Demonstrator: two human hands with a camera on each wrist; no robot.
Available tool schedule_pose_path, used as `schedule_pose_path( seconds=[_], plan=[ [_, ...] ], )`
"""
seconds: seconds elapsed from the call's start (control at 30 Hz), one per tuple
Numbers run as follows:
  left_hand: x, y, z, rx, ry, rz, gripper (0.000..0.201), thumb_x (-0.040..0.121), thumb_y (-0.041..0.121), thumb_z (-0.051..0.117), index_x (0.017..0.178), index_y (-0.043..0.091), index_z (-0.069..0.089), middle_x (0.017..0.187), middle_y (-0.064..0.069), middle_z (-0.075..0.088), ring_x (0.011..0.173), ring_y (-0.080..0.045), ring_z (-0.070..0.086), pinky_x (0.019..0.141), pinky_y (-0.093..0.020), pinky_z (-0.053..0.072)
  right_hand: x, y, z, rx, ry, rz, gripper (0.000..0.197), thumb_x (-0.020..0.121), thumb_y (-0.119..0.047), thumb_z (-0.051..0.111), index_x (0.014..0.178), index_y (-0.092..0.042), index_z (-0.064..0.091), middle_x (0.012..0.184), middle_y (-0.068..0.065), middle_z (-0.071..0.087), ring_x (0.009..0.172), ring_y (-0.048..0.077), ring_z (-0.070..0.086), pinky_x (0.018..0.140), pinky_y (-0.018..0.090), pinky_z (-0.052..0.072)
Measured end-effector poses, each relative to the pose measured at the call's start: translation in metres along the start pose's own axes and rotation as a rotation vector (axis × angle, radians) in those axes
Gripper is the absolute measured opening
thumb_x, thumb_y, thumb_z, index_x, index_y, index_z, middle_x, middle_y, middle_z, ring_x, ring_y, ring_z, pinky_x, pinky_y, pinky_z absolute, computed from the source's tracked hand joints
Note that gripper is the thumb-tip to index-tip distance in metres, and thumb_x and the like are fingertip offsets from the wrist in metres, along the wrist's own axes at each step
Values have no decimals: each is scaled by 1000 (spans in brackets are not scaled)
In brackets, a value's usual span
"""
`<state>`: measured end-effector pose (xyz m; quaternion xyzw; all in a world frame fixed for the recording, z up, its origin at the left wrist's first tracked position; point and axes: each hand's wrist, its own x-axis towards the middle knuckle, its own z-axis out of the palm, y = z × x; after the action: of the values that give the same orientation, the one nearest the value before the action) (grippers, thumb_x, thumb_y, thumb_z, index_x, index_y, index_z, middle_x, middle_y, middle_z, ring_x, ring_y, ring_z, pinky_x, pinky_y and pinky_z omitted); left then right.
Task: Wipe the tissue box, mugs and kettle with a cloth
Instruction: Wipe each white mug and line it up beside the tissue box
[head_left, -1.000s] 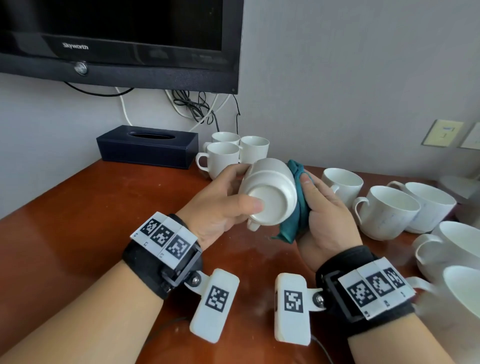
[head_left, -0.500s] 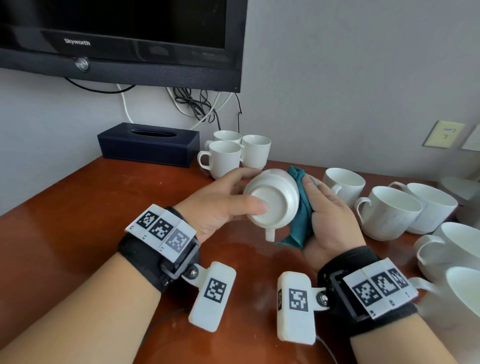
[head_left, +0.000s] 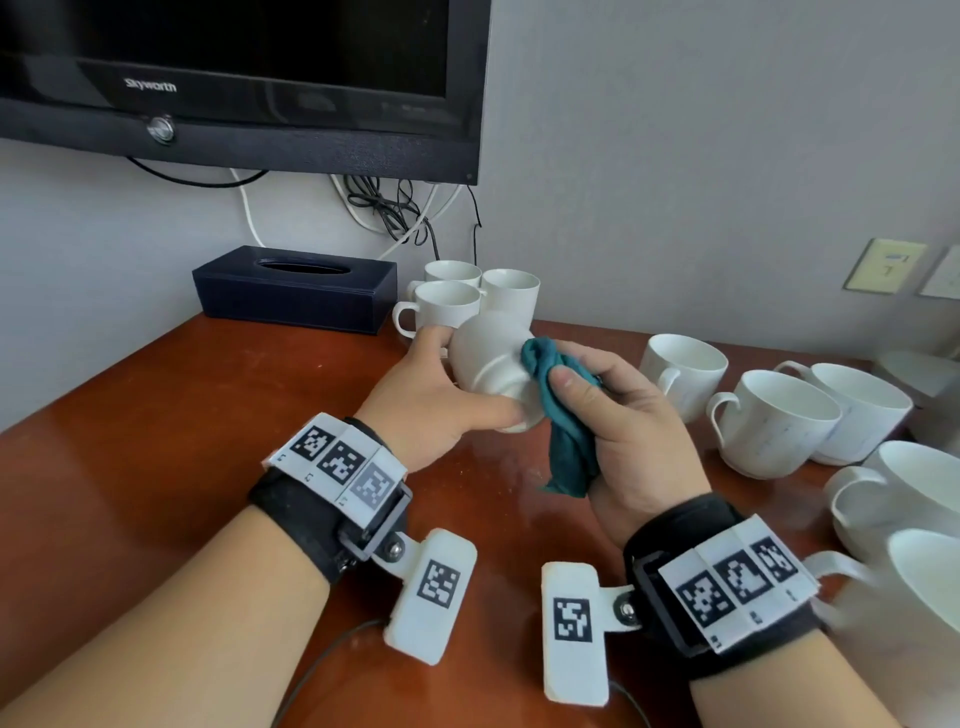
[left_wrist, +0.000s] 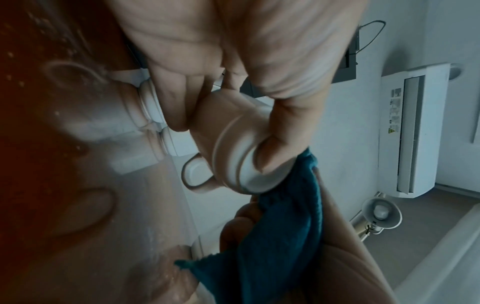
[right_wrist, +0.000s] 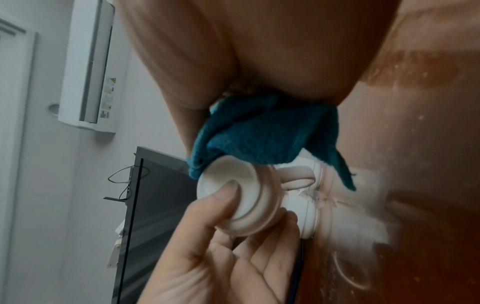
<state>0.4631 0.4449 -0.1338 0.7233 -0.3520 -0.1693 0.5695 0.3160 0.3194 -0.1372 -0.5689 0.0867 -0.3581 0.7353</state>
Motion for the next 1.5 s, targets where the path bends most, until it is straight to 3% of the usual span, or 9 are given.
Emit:
schedule_pose_path(
  seconds=[0.13,0.27,0.37,0.5,0.67,0.9,1.07,1.27,1.5],
  plan=[
    [-3,5,-3,-26,-114,35,89,54,40,95,130,43,50,121,9,72,109,-15,71,102,-49,55,2,-1,0,51,28,-1,29,92,-17,65,119,-7,71,118,19,74,100,27,71,84,39,60],
    [-12,12,3,-181,-287,60,96,58,17,92,142,29,47,129,1,70,113,-14,71,99,-38,56,6,-6,-6,101,143,16,21,100,-21,61,118,-15,71,117,13,76,101,30,71,91,52,57],
    [-15,12,5,-264,-321,66,100,52,22,91,143,28,49,128,2,70,117,-18,69,101,-39,56,7,-7,-9,90,195,15,18,104,-19,57,114,-15,72,113,12,77,98,27,73,90,47,59],
    [-13,11,3,-307,-314,67,101,50,21,88,144,26,49,125,2,69,114,-16,69,96,-34,56,8,-3,-9,22,190,40,20,105,-24,58,115,-15,73,115,14,76,99,27,71,94,51,56],
    [-15,14,5,-105,-346,124,96,60,41,91,143,44,43,132,7,65,119,-13,66,106,-43,53,8,-5,-9,-39,221,51,15,103,-26,61,106,-24,76,112,15,76,93,31,69,91,56,56],
    [-13,13,3,-28,-279,190,97,58,45,92,140,44,41,131,6,63,117,-18,66,104,-53,54,8,-4,-7,-62,212,-8,17,103,-23,62,113,-18,75,111,12,77,98,29,72,92,50,58],
    [-10,10,3,55,-134,241,104,55,54,89,141,48,30,139,5,54,121,-16,61,103,-52,54,6,-4,-7,-64,179,-5,16,102,-21,63,108,-15,77,107,14,77,95,25,71,90,44,55],
    [-6,8,-4,94,78,246,99,52,61,86,132,49,30,135,5,55,117,-18,62,97,-50,56,1,-4,1,-90,80,18,15,101,-21,64,102,-16,79,98,13,76,86,21,67,72,32,56],
    [-14,15,3,202,-187,276,107,54,59,85,142,50,25,142,14,49,125,-9,58,104,-48,54,7,-2,-4,-23,246,24,17,104,-23,61,108,-15,75,111,15,77,97,29,70,95,51,55]
  ],
)
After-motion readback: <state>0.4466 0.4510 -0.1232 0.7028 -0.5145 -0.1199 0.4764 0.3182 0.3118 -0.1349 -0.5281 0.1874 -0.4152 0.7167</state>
